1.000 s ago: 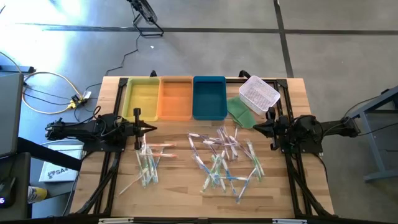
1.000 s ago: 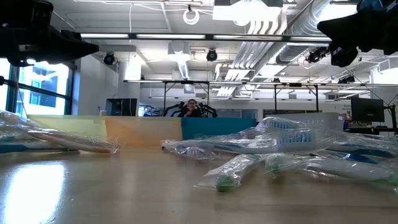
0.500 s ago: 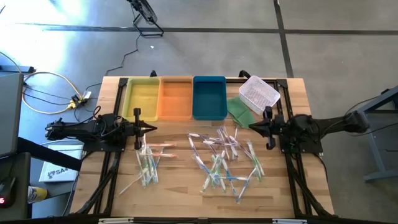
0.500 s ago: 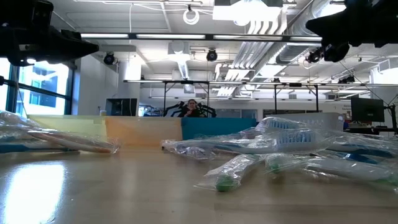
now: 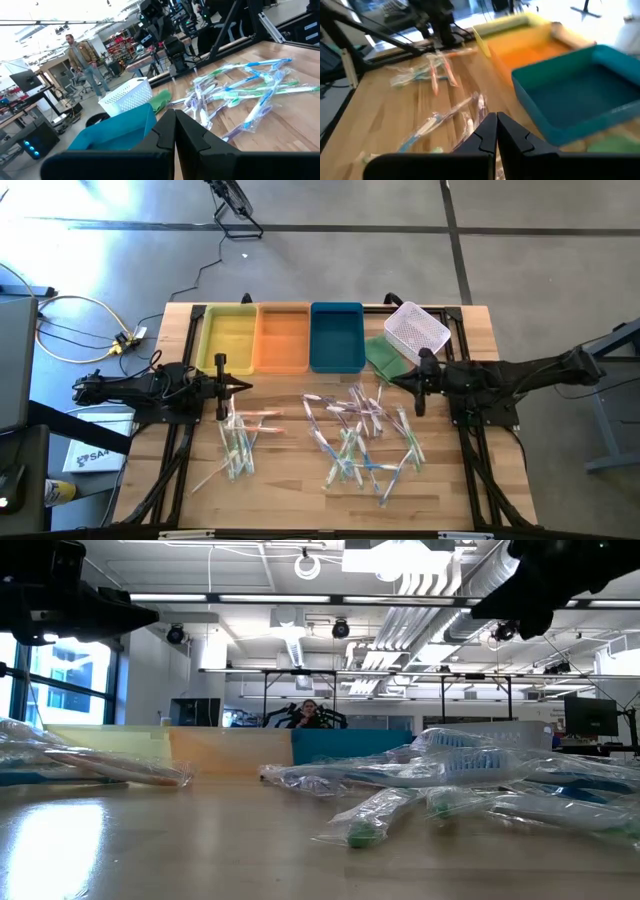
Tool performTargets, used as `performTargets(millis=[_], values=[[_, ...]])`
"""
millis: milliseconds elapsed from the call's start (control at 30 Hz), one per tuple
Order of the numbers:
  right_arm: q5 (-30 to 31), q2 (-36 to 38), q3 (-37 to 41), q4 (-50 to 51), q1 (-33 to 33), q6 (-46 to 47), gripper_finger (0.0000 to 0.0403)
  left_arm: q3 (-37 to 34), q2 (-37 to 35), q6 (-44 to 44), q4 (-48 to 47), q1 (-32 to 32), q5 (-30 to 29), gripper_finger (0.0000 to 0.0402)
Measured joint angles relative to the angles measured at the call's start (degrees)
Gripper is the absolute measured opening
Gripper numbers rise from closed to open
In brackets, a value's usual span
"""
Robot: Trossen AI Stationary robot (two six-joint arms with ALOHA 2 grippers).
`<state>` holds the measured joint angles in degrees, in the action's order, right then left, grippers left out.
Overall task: Pick & Place Toothbrushes
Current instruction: Put the green toothbrush into the white bin
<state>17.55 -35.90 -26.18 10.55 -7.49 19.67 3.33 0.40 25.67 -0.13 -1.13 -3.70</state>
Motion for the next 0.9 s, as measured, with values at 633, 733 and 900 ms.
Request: performTargets(millis=[633, 733, 900], values=[[0.69, -13.2, -3.88, 8.76, 0.02, 12.07, 0.0004, 0.04, 0.0, -0.63, 0.05, -0.02, 0.11, 0.0], [0.34, -14.41, -3.88, 8.52, 0.0, 12.05, 0.0004, 0.04, 0.0, -0.59, 0.06, -0.02, 0.11, 0.0], [0.31, -15.81, -3.88, 6.84, 0.0, 12.05, 0.0004, 0.04, 0.0, -0.61, 0.19, 0.0, 0.11, 0.0]])
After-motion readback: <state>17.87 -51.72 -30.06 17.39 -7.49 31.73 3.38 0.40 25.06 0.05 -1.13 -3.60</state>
